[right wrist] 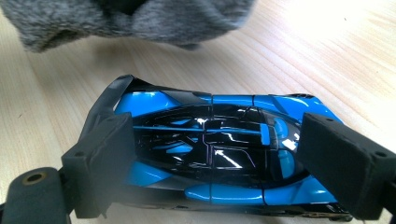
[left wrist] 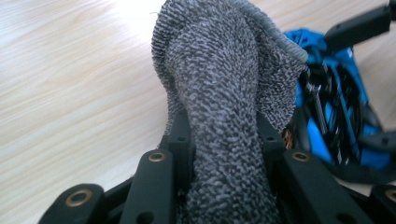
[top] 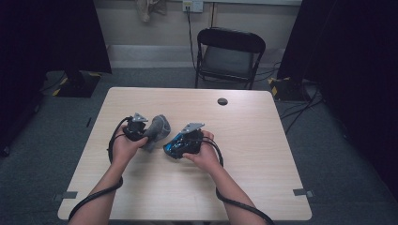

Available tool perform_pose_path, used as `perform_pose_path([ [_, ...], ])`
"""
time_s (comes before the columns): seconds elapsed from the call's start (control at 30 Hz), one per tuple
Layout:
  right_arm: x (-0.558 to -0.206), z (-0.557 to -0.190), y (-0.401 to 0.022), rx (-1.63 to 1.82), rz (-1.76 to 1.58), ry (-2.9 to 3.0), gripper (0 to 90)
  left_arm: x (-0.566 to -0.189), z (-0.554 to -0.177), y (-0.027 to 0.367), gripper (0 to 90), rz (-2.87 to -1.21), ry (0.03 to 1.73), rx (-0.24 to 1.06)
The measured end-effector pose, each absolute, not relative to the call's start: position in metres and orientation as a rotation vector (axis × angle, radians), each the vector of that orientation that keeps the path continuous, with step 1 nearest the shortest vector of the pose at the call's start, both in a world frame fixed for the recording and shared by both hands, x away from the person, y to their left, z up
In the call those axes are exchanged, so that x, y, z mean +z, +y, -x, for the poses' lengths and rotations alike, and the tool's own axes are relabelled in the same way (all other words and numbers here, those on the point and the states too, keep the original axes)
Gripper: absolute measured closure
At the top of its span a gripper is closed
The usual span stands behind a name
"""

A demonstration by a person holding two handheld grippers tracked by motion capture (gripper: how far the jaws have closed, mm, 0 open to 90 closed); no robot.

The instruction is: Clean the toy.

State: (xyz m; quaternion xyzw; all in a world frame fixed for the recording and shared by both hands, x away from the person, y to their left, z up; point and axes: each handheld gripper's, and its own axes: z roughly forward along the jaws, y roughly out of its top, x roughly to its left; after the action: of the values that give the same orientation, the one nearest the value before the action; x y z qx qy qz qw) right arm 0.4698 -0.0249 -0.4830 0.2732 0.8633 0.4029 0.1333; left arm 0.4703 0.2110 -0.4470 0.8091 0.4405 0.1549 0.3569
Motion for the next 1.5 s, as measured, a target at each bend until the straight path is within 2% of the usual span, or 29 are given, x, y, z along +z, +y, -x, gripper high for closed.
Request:
perform_pose_path([
  [0.4, -0.482, -0.471, -0.024, 1.15, -0.792, 2.518, 11.0, -0.455, -0.499, 0.182, 67.5, -2.068, 1.161, 0.354],
  [0.67, -0.482, -0.471, -0.024, 1.149, -0.792, 2.519, 11.0, -0.467, -0.52, 0.164, 67.4, -2.1, 1.148, 0.394],
  [0.9, -0.482, -0.471, -0.024, 1.158, -0.788, 2.514, 11.0, -0.48, -0.521, 0.15, 67.5, -2.123, 1.127, 0.312],
  [1.4, -0.482, -0.471, -0.024, 1.155, -0.783, 2.523, 11.0, -0.478, -0.513, 0.158, 67.8, -2.1, 1.13, 0.221],
  [1.5, -0.481, -0.471, -0.024, 1.151, -0.782, 2.524, 11.0, -0.478, -0.514, 0.16, 61.5, -2.095, 1.134, 0.256],
])
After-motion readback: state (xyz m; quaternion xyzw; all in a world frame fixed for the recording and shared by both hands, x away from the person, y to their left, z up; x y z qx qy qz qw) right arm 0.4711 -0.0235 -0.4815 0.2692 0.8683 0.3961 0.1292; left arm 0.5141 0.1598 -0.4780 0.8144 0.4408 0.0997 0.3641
